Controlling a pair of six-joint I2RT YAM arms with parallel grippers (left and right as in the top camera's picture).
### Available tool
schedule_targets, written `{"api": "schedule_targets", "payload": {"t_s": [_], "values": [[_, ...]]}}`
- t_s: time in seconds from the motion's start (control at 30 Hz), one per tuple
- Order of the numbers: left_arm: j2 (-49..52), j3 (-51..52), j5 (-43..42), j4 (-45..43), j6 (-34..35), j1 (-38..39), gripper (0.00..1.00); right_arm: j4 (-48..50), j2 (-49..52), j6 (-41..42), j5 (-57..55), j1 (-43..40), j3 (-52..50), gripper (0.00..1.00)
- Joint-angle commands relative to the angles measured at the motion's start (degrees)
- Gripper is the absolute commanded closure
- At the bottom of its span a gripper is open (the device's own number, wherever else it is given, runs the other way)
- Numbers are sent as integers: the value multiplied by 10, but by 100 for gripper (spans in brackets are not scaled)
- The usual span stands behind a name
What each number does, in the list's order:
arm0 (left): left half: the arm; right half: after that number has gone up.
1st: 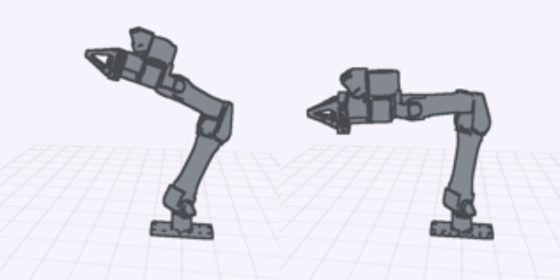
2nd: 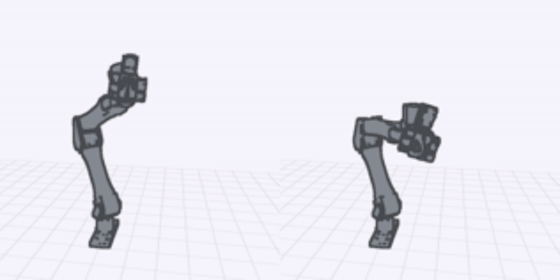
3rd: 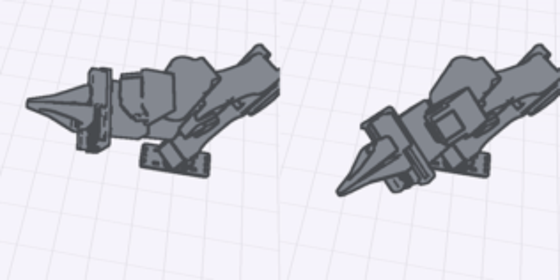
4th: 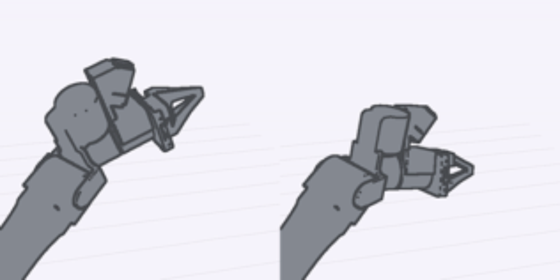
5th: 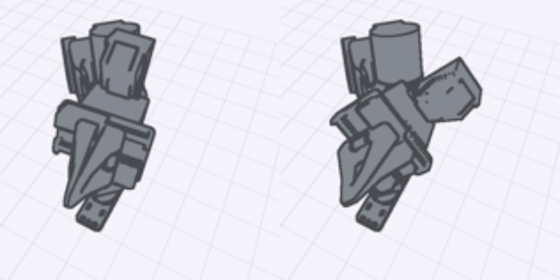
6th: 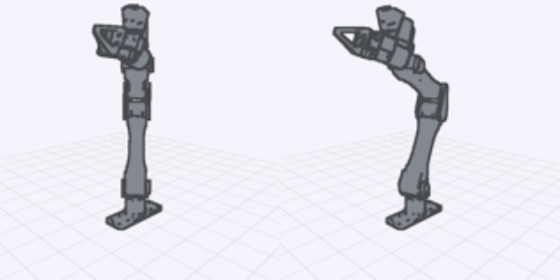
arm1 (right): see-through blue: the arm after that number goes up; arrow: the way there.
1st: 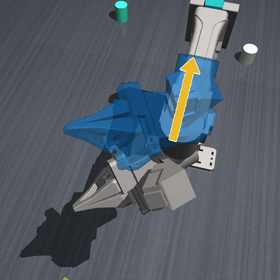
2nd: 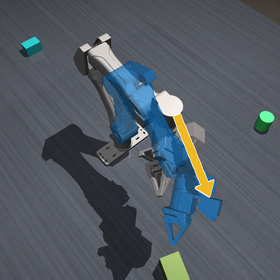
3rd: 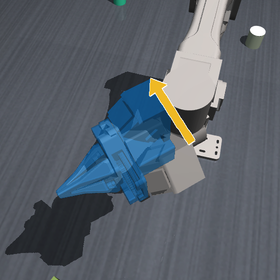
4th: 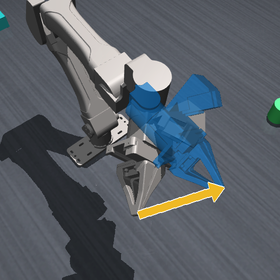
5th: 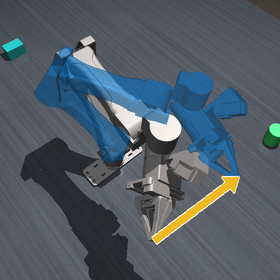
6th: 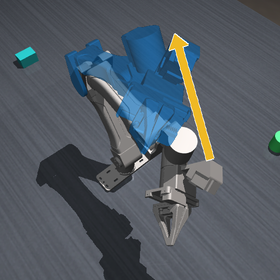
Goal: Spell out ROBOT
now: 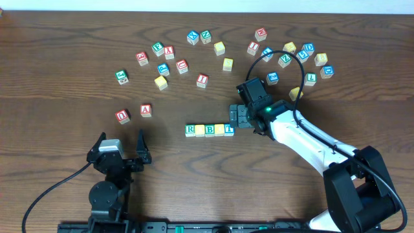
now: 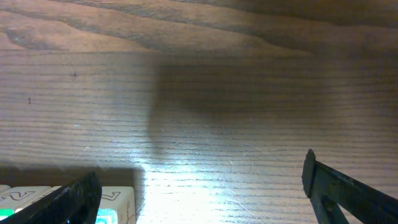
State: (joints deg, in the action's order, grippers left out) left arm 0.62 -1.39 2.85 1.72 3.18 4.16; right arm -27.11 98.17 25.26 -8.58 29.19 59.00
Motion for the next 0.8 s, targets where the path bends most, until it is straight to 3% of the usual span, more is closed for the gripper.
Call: {"api": "schedule_targets", "payload": {"t_s": [0.0, 0.47, 0.6, 0.77], "values": [[-4, 11, -7, 23, 5, -3, 2, 1, -5, 4, -5, 3, -3, 1], [-4, 11, -7, 23, 5, -3, 2, 1, -5, 4, -5, 3, -3, 1], [-4, 11, -7, 23, 5, -3, 2, -32, -5, -75, -53, 3, -3, 1], [-4, 11, -7, 23, 5, -3, 2, -50, -5, -86, -53, 3, -3, 1]]}}
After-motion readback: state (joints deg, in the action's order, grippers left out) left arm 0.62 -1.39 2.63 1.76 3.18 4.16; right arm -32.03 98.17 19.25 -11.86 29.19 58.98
